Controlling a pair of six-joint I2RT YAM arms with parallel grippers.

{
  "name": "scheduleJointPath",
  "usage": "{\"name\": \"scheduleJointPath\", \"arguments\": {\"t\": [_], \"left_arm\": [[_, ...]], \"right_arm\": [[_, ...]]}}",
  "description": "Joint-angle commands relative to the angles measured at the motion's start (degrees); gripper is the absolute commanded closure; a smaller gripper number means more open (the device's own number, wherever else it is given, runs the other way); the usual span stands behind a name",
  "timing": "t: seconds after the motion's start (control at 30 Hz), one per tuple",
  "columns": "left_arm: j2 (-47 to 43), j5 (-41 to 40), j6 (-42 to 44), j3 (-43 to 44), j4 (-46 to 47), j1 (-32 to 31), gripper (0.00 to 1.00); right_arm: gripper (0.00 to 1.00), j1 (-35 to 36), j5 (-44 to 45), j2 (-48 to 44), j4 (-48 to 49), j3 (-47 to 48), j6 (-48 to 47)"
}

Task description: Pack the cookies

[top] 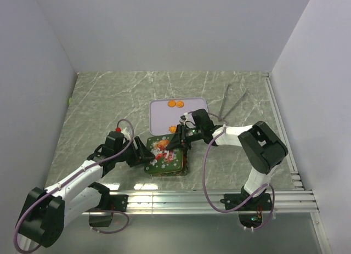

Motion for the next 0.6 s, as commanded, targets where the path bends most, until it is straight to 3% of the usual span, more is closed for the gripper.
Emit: {"name": "scheduleJointPath", "arguments": {"t": [0.0, 0.03, 0.13, 0.23, 0.57], "left_arm": [[-0.3, -0.2, -0.2, 0.3, 3.2, -0.3, 0.33], [-0.4, -0.2, -0.4, 0.4, 3.4, -0.3, 0.33], [-0.5, -0.5, -0.4, 1.3, 3.3, -0.4, 0.33], [0.5, -0.6, 0.0, 2.2, 3.4, -0.5, 0.34], [4.0, -1.4, 0.5, 4.5, 4.0, -1.5, 0.34]], "right_arm": [[0.59, -0.4, 0.2, -1.9, -1.6, 0.3, -2.1], [0.52, -0.5, 0.4, -2.4, -2.1, 0.4, -2.9], [0.43, -1.1, 1.2, -3.8, -5.2, 0.5, -4.4], [0.39, -1.9, 1.8, -4.9, -8.6, 0.9, -7.3], [0.31, -4.2, 12.0, -9.8, -35.1, 7.6, -18.9]]}}
